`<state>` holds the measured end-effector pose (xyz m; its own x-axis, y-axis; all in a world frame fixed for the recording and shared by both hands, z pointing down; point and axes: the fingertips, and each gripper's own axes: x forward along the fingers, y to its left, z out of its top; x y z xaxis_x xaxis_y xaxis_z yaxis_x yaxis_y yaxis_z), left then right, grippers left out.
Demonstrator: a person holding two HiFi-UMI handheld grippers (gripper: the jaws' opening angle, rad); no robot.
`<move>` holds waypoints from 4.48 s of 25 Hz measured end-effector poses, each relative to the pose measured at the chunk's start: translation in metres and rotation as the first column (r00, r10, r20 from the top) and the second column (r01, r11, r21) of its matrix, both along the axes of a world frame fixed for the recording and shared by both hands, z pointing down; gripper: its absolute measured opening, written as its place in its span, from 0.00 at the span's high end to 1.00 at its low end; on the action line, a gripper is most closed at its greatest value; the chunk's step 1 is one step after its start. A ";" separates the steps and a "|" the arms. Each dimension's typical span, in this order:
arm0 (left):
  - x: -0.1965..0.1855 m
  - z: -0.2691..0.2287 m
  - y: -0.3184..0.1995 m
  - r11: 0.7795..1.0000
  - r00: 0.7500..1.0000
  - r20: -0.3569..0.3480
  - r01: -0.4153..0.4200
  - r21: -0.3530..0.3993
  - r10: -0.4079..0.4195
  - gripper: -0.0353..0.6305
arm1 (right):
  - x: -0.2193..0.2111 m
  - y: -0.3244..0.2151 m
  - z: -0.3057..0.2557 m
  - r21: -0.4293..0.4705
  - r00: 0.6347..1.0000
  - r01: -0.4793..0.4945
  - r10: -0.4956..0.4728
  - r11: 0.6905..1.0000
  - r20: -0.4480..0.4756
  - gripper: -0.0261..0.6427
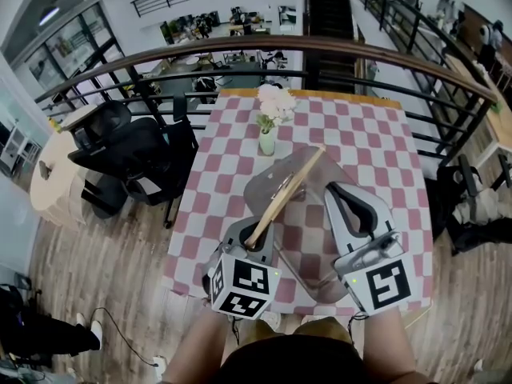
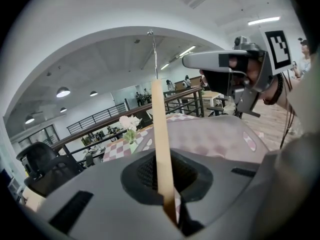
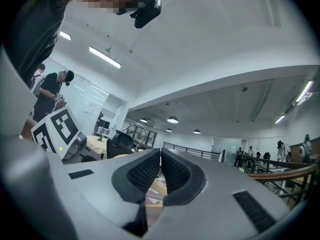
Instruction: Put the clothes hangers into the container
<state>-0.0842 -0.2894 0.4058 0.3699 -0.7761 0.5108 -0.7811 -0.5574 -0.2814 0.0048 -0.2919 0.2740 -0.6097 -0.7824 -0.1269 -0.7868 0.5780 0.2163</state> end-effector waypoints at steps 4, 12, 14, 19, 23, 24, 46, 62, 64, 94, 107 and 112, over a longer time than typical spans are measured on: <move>0.002 0.003 -0.002 1.000 1.000 0.010 -0.003 -0.010 0.003 0.93 | 0.002 -0.002 0.002 -0.004 1.000 0.000 0.000 1.000 -0.001 0.91; 0.012 0.006 -0.004 1.000 1.000 0.023 -0.019 -0.010 0.019 0.93 | 0.008 -0.006 0.005 -0.008 1.000 -0.004 0.004 1.000 0.004 0.91; 0.012 0.005 -0.004 1.000 0.999 0.032 -0.021 -0.009 0.021 0.93 | 0.009 -0.006 0.004 -0.009 1.000 -0.007 0.007 1.000 0.006 0.91; 0.004 -0.001 -0.006 1.000 0.996 0.085 0.015 -0.007 -0.014 0.93 | 0.014 -0.007 0.004 -0.010 1.000 -0.013 0.013 1.000 0.008 0.91; 0.000 -0.005 -0.004 0.999 0.995 0.095 0.028 -0.016 -0.026 0.93 | 0.014 -0.007 0.005 -0.015 1.000 -0.014 0.015 1.000 0.011 0.91; -0.001 -0.006 -0.003 1.000 0.995 0.096 0.027 -0.015 -0.025 0.93 | 0.014 -0.008 0.005 -0.015 1.000 -0.014 0.014 1.000 0.012 0.91; 0.004 0.012 -0.002 0.996 0.992 0.126 -0.004 -0.084 0.015 0.92 | 0.007 -0.007 0.010 -0.025 1.000 -0.006 0.006 1.000 0.010 0.91; 0.026 -0.005 -0.015 0.995 0.988 0.128 -0.077 -0.065 0.085 0.81 | 0.022 -0.011 0.010 -0.027 0.999 -0.022 0.022 0.999 0.030 0.91; 0.029 -0.005 -0.015 0.994 0.986 0.137 -0.085 -0.064 0.093 0.81 | 0.023 -0.011 0.010 -0.025 0.999 -0.023 0.023 0.999 0.030 0.91; 0.081 0.012 -0.057 0.985 0.963 0.207 -0.170 -0.040 0.175 0.85 | 0.065 -0.029 0.022 -0.046 0.995 -0.093 0.094 0.995 0.034 0.91; 0.093 0.016 -0.057 0.978 0.961 0.186 -0.201 -0.045 0.206 0.85 | 0.075 -0.031 0.028 -0.057 0.992 -0.119 0.121 0.991 0.032 0.91; 0.092 0.012 -0.056 0.978 0.963 0.170 -0.204 -0.041 0.208 0.85 | 0.072 -0.030 0.027 -0.061 0.992 -0.119 0.121 0.991 0.032 0.91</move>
<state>0.0082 -0.3452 0.4174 0.4256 -0.6798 0.5973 -0.5896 -0.7090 -0.3869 0.0766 -0.3224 0.3009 -0.5071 -0.8562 -0.0986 -0.8577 0.4901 0.1554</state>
